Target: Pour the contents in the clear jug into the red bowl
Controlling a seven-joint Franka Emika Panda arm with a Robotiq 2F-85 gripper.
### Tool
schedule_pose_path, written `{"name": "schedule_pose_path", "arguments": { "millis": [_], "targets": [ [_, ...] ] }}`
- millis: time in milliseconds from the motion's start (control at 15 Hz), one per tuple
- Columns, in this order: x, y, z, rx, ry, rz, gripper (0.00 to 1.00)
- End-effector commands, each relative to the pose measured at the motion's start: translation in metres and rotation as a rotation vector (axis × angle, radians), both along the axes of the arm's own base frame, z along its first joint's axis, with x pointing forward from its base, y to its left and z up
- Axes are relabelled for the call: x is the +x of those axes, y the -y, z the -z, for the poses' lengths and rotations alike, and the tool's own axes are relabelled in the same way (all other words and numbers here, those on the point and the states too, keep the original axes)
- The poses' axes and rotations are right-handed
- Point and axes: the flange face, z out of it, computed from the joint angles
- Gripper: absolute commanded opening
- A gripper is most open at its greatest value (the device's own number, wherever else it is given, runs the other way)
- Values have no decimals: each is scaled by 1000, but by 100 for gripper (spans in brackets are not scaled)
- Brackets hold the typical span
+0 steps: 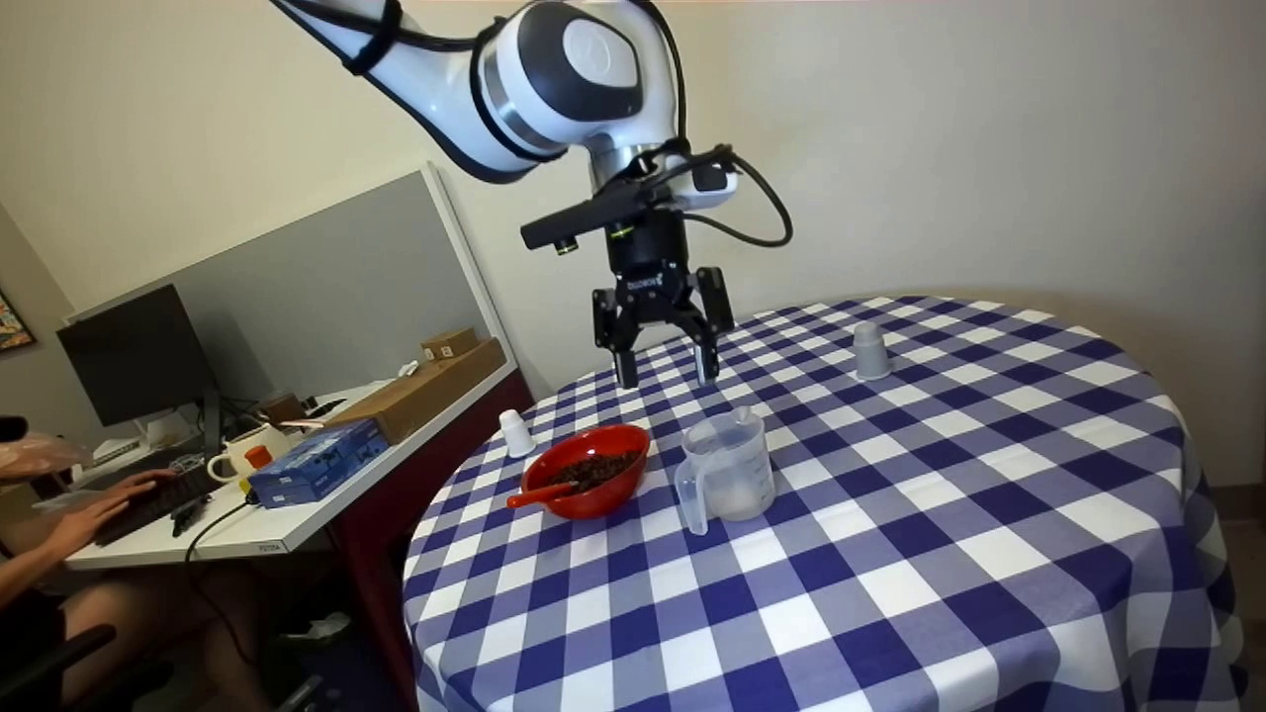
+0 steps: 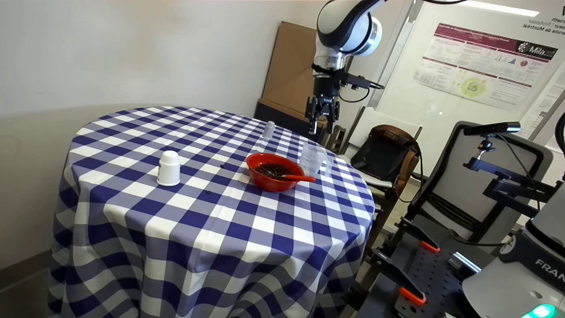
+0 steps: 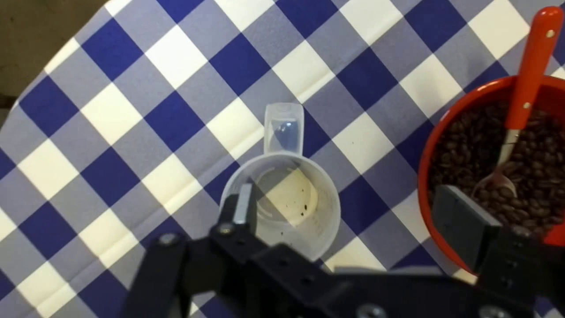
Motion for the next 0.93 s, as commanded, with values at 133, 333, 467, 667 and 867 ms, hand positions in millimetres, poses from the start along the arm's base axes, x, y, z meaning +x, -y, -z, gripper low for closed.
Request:
{"name": "schedule_pose_path", "arguments": {
  "millis": [133,333,467,667,867],
  "targets": [
    [-30,-33,-70,-5,124,-22,100],
    [-45,-55,-91,-3,166,-57,100],
    [-31,-49,-87,-9,134,-66,100],
    [-34,-52,-90,-9,137,-70,100],
    [-34,-50,-85,-9,128,-65,100]
  ]
}}
